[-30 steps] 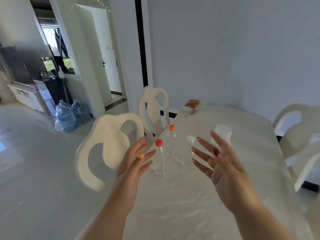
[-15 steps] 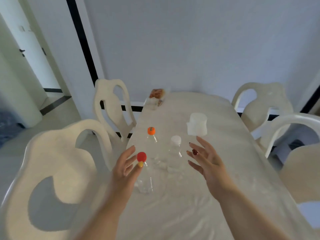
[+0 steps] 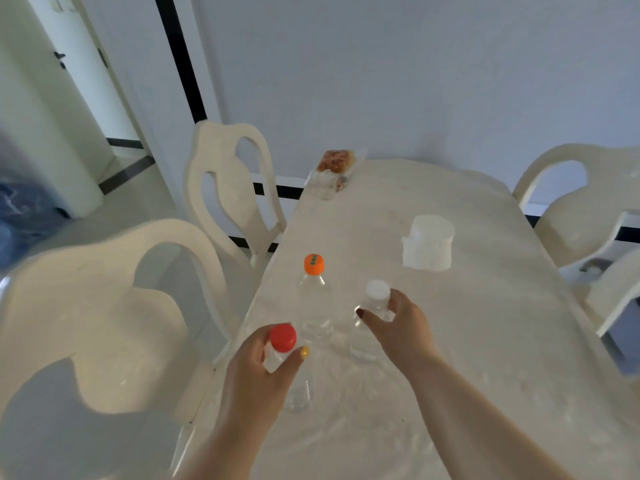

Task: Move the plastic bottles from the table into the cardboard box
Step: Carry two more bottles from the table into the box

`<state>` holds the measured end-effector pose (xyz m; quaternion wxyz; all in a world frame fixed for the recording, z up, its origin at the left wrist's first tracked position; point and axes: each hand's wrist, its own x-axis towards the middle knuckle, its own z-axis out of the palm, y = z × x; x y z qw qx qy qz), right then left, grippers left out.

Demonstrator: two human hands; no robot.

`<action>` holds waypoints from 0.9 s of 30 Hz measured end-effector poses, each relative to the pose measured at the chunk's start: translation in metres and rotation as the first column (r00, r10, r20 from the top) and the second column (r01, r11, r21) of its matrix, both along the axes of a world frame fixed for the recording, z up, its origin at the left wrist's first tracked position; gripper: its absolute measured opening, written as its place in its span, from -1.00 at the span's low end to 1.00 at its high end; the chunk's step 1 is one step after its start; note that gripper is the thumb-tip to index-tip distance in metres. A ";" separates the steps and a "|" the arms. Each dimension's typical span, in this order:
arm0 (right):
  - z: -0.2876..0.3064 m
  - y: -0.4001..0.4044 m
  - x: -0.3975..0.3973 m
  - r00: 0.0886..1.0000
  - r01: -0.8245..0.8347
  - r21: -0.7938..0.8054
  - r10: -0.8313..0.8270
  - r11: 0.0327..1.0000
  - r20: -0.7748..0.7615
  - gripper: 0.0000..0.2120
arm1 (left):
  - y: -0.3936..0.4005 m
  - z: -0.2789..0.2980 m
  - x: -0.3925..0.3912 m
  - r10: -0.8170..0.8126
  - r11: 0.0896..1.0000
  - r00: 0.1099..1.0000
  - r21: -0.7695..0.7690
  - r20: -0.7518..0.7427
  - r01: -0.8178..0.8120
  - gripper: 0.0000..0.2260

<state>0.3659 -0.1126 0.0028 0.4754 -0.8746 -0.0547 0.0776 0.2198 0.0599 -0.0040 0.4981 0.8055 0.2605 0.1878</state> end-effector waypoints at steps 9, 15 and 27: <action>-0.006 0.001 0.005 1.000 -0.002 -0.003 0.002 1.000 0.021 -0.69 | -0.004 0.000 -0.003 0.069 0.994 0.996 -0.094 0.053 -0.064 -0.74; 0.017 -0.016 -0.017 0.997 -0.026 0.003 0.026 1.000 0.076 -0.65 | -0.012 0.015 -0.011 0.065 0.991 0.993 -0.125 0.095 -0.053 -0.73; 0.110 -0.106 -0.148 0.974 -0.006 0.040 -0.003 0.999 0.226 -0.68 | -0.063 0.074 -0.090 -0.143 0.989 0.966 0.007 0.216 0.145 -0.79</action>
